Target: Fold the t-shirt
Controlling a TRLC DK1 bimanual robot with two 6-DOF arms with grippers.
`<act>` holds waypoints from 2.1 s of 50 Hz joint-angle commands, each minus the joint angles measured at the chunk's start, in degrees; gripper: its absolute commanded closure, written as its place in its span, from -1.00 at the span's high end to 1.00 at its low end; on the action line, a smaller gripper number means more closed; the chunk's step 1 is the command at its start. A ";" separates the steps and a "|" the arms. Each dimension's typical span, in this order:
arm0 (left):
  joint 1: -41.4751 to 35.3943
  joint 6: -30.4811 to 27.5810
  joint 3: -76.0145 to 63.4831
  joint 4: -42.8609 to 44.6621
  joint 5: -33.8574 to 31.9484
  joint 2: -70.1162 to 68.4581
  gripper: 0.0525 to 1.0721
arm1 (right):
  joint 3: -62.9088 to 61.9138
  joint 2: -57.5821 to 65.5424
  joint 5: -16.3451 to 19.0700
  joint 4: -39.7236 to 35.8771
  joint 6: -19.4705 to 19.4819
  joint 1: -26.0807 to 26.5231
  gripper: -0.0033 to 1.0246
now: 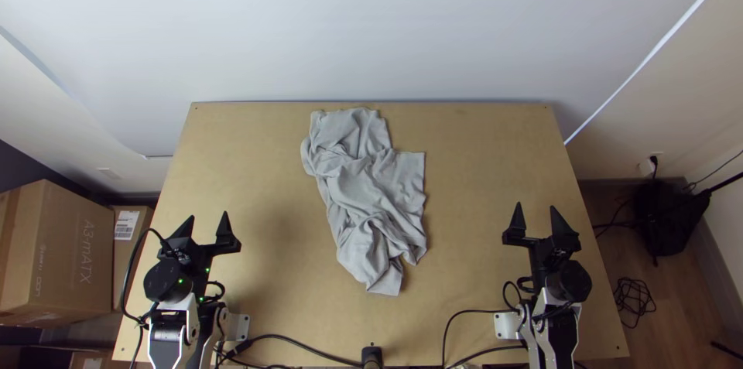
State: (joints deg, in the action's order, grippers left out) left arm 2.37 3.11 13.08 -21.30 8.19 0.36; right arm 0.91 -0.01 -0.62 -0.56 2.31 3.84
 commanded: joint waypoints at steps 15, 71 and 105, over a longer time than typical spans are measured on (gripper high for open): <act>0.18 -0.30 -0.25 0.73 -0.19 -0.45 0.92 | -0.38 -0.16 -0.61 -0.23 0.24 0.29 0.92; -10.37 1.19 1.16 -7.00 -6.78 -0.45 0.92 | -0.38 0.01 -0.61 -0.50 0.33 -4.45 0.92; -0.35 -5.58 1.86 -1.64 -5.90 -0.45 0.92 | 2.70 -0.16 -0.70 6.27 -5.65 -0.85 0.92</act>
State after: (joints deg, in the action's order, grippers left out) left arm 1.65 0.16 13.30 -25.87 2.17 0.32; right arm 1.30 0.10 -0.69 2.33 -0.23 2.33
